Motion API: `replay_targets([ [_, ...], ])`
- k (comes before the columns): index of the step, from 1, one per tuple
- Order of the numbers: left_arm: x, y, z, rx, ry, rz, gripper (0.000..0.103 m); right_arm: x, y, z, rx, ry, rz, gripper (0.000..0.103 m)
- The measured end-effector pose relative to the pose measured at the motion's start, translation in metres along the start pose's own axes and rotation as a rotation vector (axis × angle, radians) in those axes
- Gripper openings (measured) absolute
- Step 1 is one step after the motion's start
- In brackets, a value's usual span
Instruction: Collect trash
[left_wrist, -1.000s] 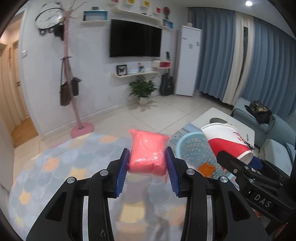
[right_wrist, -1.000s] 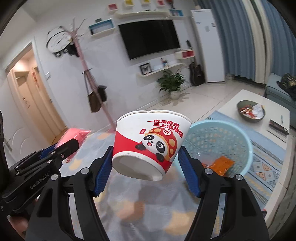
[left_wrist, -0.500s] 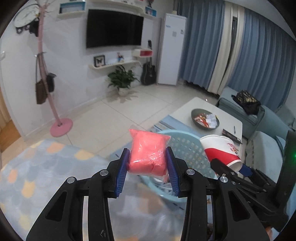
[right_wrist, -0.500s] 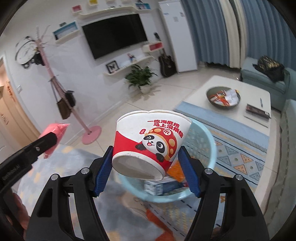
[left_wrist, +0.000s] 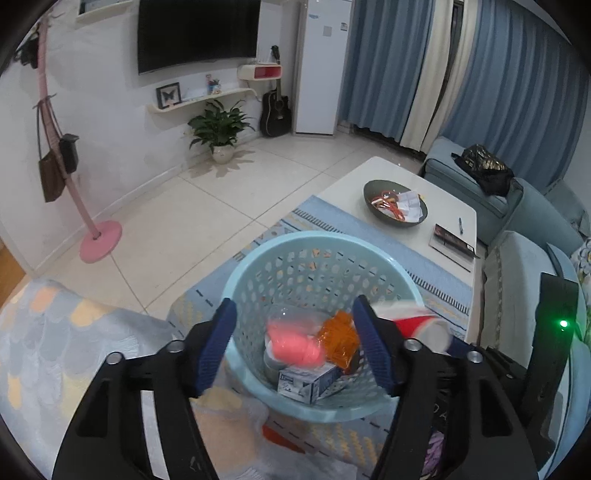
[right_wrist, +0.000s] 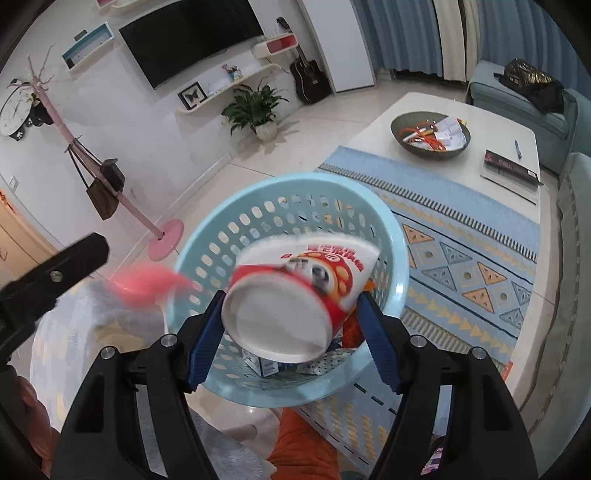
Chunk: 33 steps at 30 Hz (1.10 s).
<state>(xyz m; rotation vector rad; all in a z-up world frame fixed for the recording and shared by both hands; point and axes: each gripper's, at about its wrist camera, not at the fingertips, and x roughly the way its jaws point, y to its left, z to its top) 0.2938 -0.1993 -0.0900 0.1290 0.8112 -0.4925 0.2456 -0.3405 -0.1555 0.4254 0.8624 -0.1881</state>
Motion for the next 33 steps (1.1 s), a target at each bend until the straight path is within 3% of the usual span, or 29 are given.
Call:
replay_targets([
  [10,-0.029,0.013,-0.017,-0.032,-0.033,-0.004,0.079,-0.019,0.001,0.000,0.025,-0.006,0.018,0.067],
  [16,-0.073,0.035,-0.032,-0.106,-0.105,0.018,0.086,-0.055,0.038,-0.008,-0.051,-0.047,0.037,0.069],
  [19,-0.099,0.047,-0.041,-0.135,-0.149,0.035,0.088,-0.079,0.063,-0.017,-0.097,-0.091,0.051,0.077],
  [26,-0.150,0.072,-0.080,-0.187,-0.221,0.086,0.089,-0.114,0.111,-0.044,-0.195,-0.150,0.065,0.078],
  [33,-0.186,0.091,-0.126,-0.246,-0.297,0.179,0.089,-0.142,0.139,-0.077,-0.272,-0.296,0.011,0.078],
])
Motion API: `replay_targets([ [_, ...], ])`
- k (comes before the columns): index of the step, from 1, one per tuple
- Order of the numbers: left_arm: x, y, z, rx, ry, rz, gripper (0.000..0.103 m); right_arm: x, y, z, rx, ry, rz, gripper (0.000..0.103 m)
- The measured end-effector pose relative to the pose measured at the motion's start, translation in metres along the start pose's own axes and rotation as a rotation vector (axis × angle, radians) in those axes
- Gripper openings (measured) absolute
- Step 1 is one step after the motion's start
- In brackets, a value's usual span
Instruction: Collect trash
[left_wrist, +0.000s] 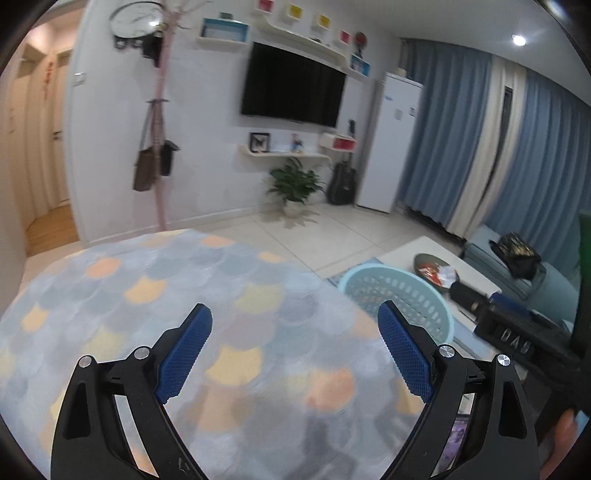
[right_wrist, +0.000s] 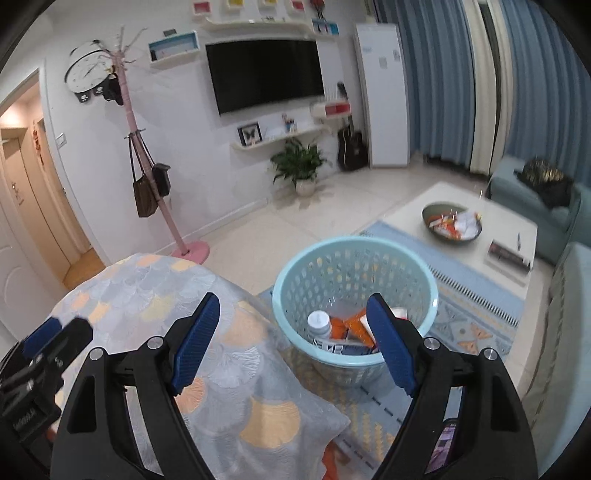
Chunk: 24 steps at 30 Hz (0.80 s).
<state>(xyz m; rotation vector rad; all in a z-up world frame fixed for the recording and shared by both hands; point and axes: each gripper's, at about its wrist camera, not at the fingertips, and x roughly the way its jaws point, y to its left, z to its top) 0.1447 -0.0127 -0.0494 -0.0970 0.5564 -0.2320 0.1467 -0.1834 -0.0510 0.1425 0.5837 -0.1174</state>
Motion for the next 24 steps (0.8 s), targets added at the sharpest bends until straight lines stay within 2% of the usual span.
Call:
replay_targets([
  [3,-0.012,0.007,-0.013,-0.002,-0.036,0.064,0.089,-0.013,0.009,-0.007,-0.014,-0.054,-0.010,0.078],
  [7,-0.017,0.014,-0.021,-0.003,-0.077,0.107,0.089,-0.025,0.018,-0.016,-0.042,-0.122,-0.039,0.077],
  [11,-0.016,0.017,-0.031,-0.012,-0.112,0.118,0.089,-0.033,0.024,-0.027,-0.061,-0.184,-0.086,0.077],
  [15,-0.008,0.021,-0.040,-0.015,-0.077,0.109,0.089,-0.034,0.027,-0.040,-0.069,-0.231,-0.139,0.077],
  [18,-0.008,0.023,-0.043,-0.007,-0.089,0.154,0.091,-0.028,0.029,-0.049,-0.068,-0.242,-0.166,0.077],
  [24,-0.010,0.027,-0.043,-0.025,-0.106,0.165,0.092,-0.016,0.025,-0.056,-0.039,-0.214,-0.165,0.077],
])
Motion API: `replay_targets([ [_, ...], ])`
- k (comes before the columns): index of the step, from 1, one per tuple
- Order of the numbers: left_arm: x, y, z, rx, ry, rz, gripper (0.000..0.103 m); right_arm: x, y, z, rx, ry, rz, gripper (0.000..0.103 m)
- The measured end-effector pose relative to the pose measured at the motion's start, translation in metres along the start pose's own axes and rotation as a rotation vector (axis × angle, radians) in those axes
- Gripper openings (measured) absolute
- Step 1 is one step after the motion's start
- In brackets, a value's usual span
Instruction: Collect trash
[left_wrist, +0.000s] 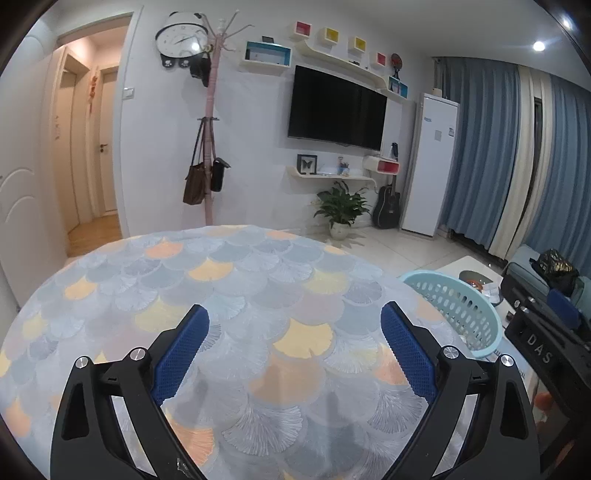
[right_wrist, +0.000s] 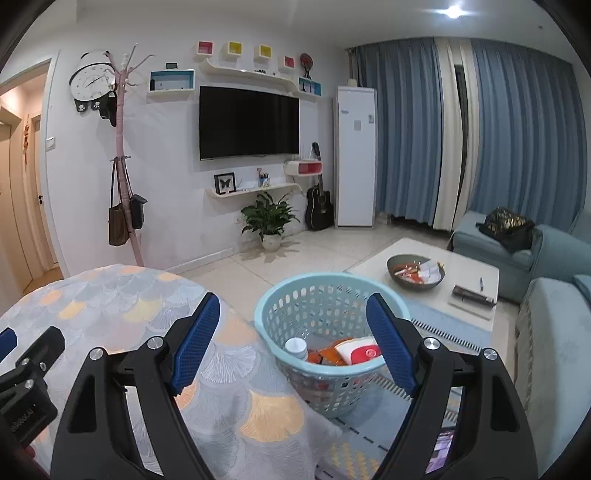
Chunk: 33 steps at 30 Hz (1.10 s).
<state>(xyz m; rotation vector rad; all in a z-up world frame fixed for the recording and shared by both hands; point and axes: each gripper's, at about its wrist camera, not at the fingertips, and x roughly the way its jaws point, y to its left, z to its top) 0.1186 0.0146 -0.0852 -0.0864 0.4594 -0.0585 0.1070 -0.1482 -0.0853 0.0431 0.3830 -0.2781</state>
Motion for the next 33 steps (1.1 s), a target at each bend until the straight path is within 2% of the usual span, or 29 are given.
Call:
replay_targets([
  [9,0.004,0.006,-0.002,-0.026,0.028,-0.010,0.095,0.006,-0.010,-0.002,0.061,0.027,-0.009,0.081],
  [18,0.005,0.007,-0.003,-0.027,0.036,-0.012,0.095,0.001,-0.003,-0.002,0.027,0.003,-0.026,0.085],
  [26,0.004,0.004,-0.004,-0.029,0.045,-0.014,0.095,0.004,-0.001,-0.002,0.019,0.019,-0.028,0.086],
  [29,0.004,0.000,-0.004,-0.029,0.055,-0.011,0.095,0.003,-0.003,-0.001,0.027,0.013,-0.037,0.091],
  [33,0.002,-0.002,-0.004,-0.023,0.053,-0.009,0.095,0.000,-0.004,-0.001,0.035,0.000,-0.043,0.091],
])
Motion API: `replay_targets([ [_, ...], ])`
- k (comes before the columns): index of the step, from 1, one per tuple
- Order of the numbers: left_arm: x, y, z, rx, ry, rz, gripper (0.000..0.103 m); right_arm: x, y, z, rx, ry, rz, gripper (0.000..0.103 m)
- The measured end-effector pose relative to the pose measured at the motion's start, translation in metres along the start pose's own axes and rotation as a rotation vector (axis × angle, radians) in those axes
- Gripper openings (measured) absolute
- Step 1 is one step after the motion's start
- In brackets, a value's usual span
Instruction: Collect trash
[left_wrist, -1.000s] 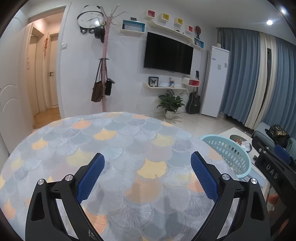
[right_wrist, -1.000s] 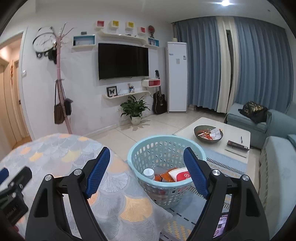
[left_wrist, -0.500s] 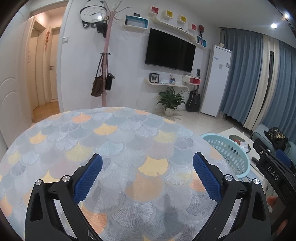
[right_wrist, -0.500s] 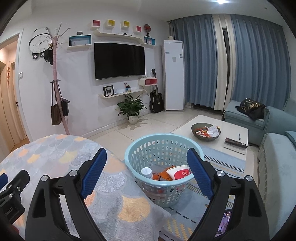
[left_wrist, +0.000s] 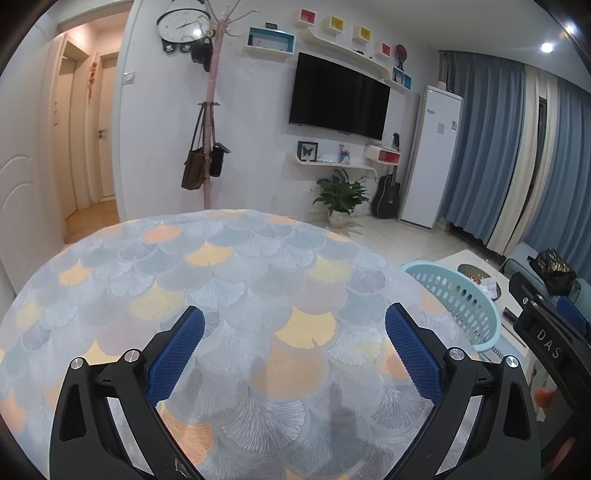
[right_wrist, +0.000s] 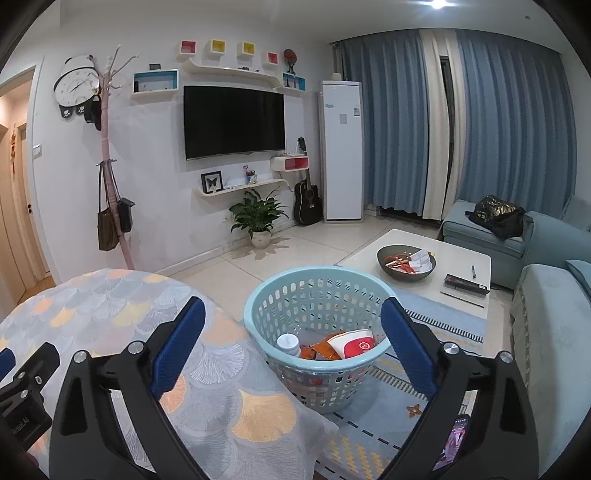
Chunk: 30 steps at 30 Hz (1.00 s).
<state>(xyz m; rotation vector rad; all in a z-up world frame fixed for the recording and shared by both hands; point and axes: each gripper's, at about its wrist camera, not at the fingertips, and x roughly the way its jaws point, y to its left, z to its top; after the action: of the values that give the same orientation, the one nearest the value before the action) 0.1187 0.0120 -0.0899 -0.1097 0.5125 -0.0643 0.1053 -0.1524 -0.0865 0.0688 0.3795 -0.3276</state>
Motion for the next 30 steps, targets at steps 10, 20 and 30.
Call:
replay_targets([
  [10,-0.0003,-0.0018,0.0007,0.000,0.002,0.000,0.095,0.0015,0.0011,0.0002,-0.007,0.002,-0.001,0.091],
  [20,-0.0002,-0.0021,0.0002,0.001,0.004,0.000,0.095,0.0012,0.0017,-0.0008,-0.001,-0.002,0.000,0.091],
  [30,0.0017,-0.0009,0.0000,-0.003,0.011,0.000,0.095,0.0027,0.0030,-0.0021,-0.003,0.001,-0.001,0.091],
])
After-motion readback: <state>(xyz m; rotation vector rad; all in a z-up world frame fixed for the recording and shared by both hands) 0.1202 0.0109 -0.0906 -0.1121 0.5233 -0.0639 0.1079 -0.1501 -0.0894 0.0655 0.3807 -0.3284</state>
